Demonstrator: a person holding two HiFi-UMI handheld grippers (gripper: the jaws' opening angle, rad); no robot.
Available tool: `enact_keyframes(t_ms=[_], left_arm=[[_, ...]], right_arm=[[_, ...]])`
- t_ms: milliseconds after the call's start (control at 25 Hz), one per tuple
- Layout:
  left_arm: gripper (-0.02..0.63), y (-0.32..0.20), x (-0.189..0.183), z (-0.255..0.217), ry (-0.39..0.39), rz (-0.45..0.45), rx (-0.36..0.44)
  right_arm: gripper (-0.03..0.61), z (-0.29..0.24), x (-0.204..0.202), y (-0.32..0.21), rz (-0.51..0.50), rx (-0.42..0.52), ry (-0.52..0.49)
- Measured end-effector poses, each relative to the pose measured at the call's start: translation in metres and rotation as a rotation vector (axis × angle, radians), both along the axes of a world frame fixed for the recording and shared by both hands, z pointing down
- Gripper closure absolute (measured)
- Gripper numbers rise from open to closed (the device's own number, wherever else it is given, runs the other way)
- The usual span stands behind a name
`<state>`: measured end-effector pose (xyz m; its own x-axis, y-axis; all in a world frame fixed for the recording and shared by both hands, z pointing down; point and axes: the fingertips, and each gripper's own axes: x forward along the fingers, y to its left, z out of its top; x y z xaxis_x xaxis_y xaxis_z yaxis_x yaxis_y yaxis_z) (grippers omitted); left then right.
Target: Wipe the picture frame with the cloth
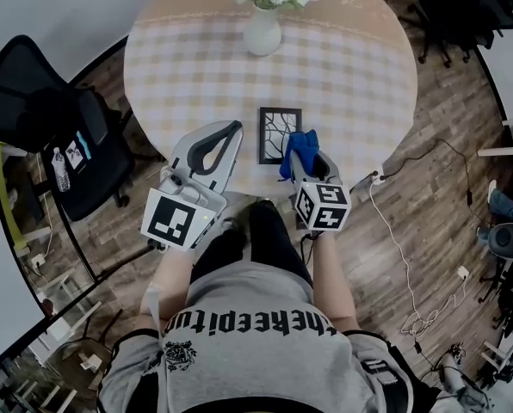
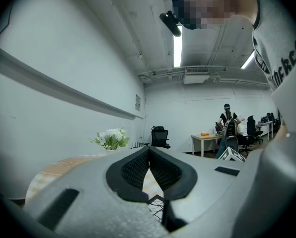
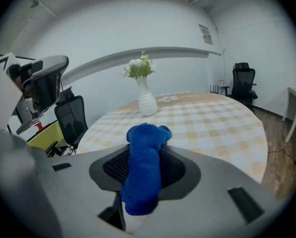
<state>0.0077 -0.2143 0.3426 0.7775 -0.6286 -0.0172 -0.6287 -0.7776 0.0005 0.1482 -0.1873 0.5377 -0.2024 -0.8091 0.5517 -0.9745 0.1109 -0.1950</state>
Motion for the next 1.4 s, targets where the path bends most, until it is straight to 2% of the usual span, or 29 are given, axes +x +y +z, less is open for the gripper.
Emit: enact_keyframes(t_ms=[400, 560, 920, 1400], left_arm=[[0.598, 0.034, -0.003, -0.012, 0.021, 0.078, 0.012], [0.598, 0.046, -0.004, -0.02, 0.035, 0.111, 0.054], [0.598, 0.075, -0.012, -0.035, 0.053, 0.154, 0.081], [0.598, 0.114, -0.028, -0.05, 0.06, 0.187, 0.119]], right_arm=[[0.433, -0.074, -0.009, 0.02, 0.043, 0.183, 0.027], [0.433, -0.102, -0.011, 0.032, 0.063, 0.248, 0.04], [0.431, -0.16, -0.026, 0.064, 0.08, 0.386, 0.061], [0.431, -0.2, -0.044, 0.108, 0.112, 0.503, 0.077]])
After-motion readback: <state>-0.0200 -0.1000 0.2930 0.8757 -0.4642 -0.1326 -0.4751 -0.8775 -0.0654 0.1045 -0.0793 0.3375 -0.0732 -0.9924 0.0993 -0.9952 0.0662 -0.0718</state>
